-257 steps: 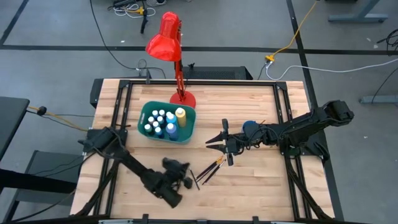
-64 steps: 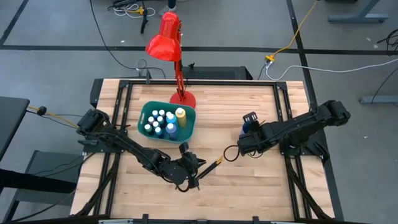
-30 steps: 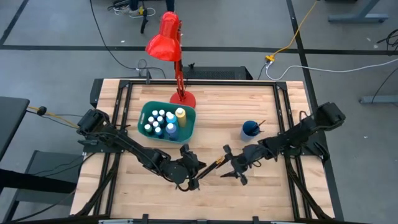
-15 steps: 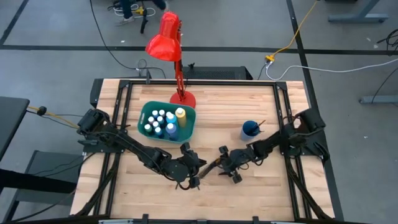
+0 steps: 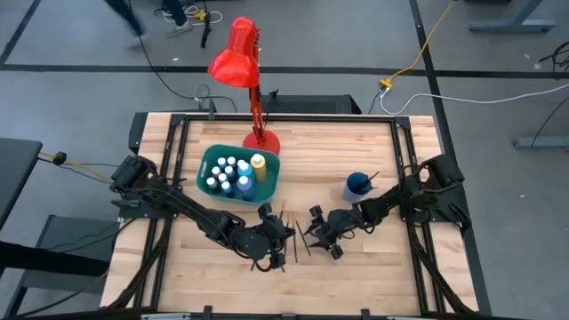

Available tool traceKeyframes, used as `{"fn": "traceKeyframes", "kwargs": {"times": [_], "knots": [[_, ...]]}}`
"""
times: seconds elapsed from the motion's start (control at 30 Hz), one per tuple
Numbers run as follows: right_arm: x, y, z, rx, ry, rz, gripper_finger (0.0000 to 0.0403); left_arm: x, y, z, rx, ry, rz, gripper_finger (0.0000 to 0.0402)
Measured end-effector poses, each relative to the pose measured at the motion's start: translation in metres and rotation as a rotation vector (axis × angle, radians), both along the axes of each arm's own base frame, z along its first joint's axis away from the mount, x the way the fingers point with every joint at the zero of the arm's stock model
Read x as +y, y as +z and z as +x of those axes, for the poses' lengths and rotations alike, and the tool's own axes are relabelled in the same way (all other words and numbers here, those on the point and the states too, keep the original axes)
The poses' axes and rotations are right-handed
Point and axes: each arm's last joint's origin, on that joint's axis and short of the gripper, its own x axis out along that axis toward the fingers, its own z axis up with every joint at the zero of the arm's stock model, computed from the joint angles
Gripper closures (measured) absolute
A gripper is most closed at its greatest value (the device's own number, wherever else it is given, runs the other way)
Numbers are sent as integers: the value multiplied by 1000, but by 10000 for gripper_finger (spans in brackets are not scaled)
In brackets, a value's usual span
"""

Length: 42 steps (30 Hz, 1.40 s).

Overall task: Pick & Place Paint Supplies
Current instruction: Put the black gold paint brush into the blue cup

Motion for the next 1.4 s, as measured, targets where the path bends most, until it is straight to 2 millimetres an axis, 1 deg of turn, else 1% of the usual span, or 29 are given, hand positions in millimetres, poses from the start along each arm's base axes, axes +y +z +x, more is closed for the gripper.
{"fn": "traceKeyframes", "kwargs": {"times": [0.1, 0.17, 0.23, 0.37, 0.47, 0.6, 0.73, 0.8, 0.9, 1.0, 1.07, 1.13, 1.23, 1.3, 1.4], "knots": [[2, 4, 2, -46, 64, 30, 202, 0, 0, 0, 0, -1, 2, 369], [5, 7, 4, -46, 107, 66, 202, 0, 0, 0, 0, -1, 2, 369], [7, 10, 7, -36, 78, 110, 202, 0, 0, 0, 0, 0, 2, 369], [4, 13, 13, -20, -186, 192, 202, 0, 0, 0, -1, 4, -1, 369], [12, 12, 12, 9, -299, 145, 202, 0, 0, 0, -2, 5, -4, 370], [20, 16, 15, 17, -486, 79, 202, 0, 0, 0, -2, 6, -4, 370], [26, 21, 22, 0, -608, 122, 202, 0, 0, 0, -3, 6, -5, 369], [26, 18, 25, 16, -643, 131, 202, 0, 0, 0, -4, 7, -6, 369], [24, 4, 29, 62, -687, 130, 202, 0, 0, 0, -5, 5, -9, 370], [26, -8, 32, 84, -722, 69, 202, 0, 0, 0, -7, 4, -11, 369], [26, -13, 34, 79, -754, 56, 202, 0, 1, 0, -8, 4, -12, 369], [24, -16, 37, 78, -781, 86, 202, 0, 1, 0, -9, 4, -12, 369], [21, -17, 39, 92, -777, 106, 206, 0, 1, 0, -11, 4, -13, 369], [19, -18, 39, 116, -770, 111, 218, 0, 1, 0, -10, 4, -13, 370], [14, -21, 39, 167, -763, 133, 253, 0, 1, 0, -11, 4, -13, 369]]}}
